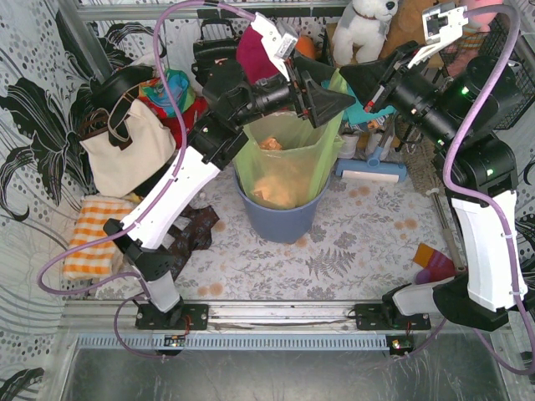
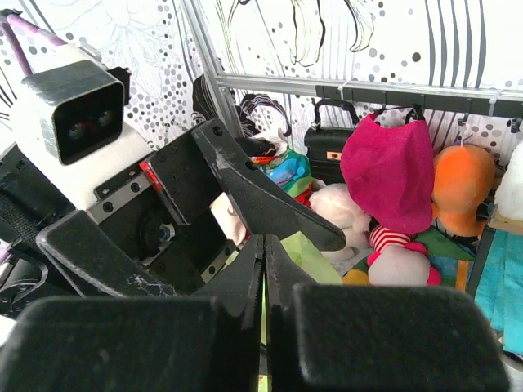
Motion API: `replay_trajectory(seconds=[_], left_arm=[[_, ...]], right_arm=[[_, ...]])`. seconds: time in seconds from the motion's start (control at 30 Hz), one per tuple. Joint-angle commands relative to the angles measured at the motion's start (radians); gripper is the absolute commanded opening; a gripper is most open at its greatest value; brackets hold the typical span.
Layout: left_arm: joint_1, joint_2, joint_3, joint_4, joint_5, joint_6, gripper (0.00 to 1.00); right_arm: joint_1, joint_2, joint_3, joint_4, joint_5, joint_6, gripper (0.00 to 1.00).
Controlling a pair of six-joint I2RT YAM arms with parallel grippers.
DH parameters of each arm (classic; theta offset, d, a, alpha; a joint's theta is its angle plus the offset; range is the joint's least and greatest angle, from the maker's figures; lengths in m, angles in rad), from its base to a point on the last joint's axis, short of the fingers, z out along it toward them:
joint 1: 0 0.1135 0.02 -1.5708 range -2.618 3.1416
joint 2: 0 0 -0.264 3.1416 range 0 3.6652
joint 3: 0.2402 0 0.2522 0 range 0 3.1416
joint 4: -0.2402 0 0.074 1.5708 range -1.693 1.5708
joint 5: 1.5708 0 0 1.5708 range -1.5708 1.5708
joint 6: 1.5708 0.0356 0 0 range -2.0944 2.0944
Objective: Tie the trash bag
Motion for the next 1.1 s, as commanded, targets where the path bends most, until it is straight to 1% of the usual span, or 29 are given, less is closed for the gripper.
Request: replay_trajectory(seconds=[0.0, 0.13, 0.2, 0.4, 0.57, 0.6, 0.67, 0.77, 0.8, 1.03, 1.07], left_arm=[[-0.003, 0.0, 0.043, 0.062, 0.025, -0.009, 0.91], [-0.002, -0.004, 0.041, 0.065, 0.03, -0.008, 0.7], [-0.002, -0.007, 0.038, 0.07, 0.034, -0.008, 0.63], [-0.003, -0.008, 0.038, 0.08, 0.063, -0.014, 0.49], [-0.003, -0.015, 0.031, 0.098, 0.065, -0.021, 0.48], [-0.003, -0.017, 0.03, 0.102, 0.07, -0.023, 0.46], [-0.003, -0.017, 0.033, 0.102, 0.075, -0.025, 0.35], [-0.003, -0.022, 0.033, 0.096, 0.079, -0.025, 0.07], [-0.003, -0.025, 0.029, 0.098, 0.078, -0.026, 0.0], [-0.003, -0.053, -0.006, 0.106, 0.081, -0.034, 0.0], [-0.002, -0.064, -0.017, 0.109, 0.086, -0.034, 0.0]], right_arm=[[-0.001, -0.014, 0.013, 0.026, -0.026, 0.02, 0.0], [0.0, -0.014, 0.012, 0.025, -0.025, 0.022, 0.0], [0.0, -0.013, 0.012, 0.024, -0.026, 0.021, 0.0], [0.0, -0.01, 0.008, 0.025, -0.03, 0.026, 0.0], [-0.001, -0.005, 0.007, 0.024, -0.032, 0.028, 0.0], [-0.001, -0.005, 0.006, 0.023, -0.032, 0.028, 0.0], [0.0, -0.006, 0.0, 0.026, -0.032, 0.029, 0.0], [0.0, -0.008, -0.008, 0.029, -0.032, 0.029, 0.0], [-0.001, -0.009, -0.01, 0.028, -0.031, 0.029, 0.0], [-0.001, -0.011, -0.011, 0.032, -0.032, 0.023, 0.0], [0.0, -0.012, -0.009, 0.032, -0.029, 0.021, 0.1]])
